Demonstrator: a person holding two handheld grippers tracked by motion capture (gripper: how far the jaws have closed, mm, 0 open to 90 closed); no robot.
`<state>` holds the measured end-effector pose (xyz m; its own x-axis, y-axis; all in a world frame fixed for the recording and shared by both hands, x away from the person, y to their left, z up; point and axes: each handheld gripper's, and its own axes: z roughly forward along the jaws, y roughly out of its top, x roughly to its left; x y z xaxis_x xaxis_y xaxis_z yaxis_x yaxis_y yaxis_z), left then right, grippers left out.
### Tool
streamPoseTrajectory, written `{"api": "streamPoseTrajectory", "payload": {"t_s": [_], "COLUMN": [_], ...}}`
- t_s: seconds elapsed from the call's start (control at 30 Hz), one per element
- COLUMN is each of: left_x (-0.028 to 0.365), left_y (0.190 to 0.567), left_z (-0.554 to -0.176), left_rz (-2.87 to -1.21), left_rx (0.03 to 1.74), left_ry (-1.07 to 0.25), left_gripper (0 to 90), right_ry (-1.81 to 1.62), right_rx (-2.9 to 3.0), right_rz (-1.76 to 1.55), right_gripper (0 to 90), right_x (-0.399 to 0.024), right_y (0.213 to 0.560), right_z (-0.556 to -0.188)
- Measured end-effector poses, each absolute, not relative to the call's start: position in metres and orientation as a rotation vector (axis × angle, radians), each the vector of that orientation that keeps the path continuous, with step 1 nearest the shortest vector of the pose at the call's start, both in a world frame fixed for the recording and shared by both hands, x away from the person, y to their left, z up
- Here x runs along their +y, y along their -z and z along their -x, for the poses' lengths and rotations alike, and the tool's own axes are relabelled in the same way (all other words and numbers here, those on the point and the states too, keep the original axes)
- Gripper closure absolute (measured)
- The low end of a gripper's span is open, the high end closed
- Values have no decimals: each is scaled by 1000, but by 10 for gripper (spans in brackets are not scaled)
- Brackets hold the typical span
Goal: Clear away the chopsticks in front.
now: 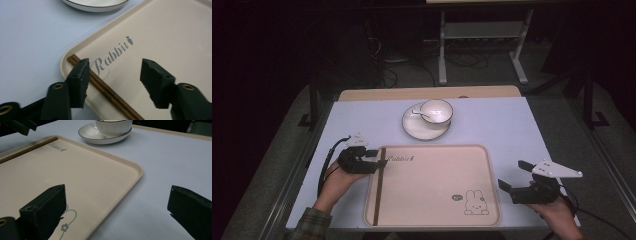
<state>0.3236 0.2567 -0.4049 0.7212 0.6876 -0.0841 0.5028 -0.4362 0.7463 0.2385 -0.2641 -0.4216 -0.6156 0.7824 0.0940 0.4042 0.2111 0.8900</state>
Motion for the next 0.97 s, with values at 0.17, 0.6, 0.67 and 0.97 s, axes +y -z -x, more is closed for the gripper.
{"api": "streamPoseTrajectory", "payload": {"t_s": [0.17, 0.6, 0.67, 0.97], "left_x": [270, 292, 294, 297], "left_y": [406, 416, 418, 419], "left_z": [-305, -268, -265, -264], "left_rz": [-2092, -2062, -2067, -2063], "left_rx": [891, 909, 907, 920], "left_ry": [-339, -399, -402, -405], "left_gripper": [315, 188, 184, 184], "right_ry": [-1373, -1373, -1373, -1377], "right_rx": [2119, 2127, 2131, 2140], "right_rz": [-1100, -1089, -1083, -1067], "right_gripper": [14, 14, 14, 14], "right_x": [-263, -261, -260, -256], "right_y": [422, 421, 421, 421], "right_z": [-239, -240, -241, -244]}}
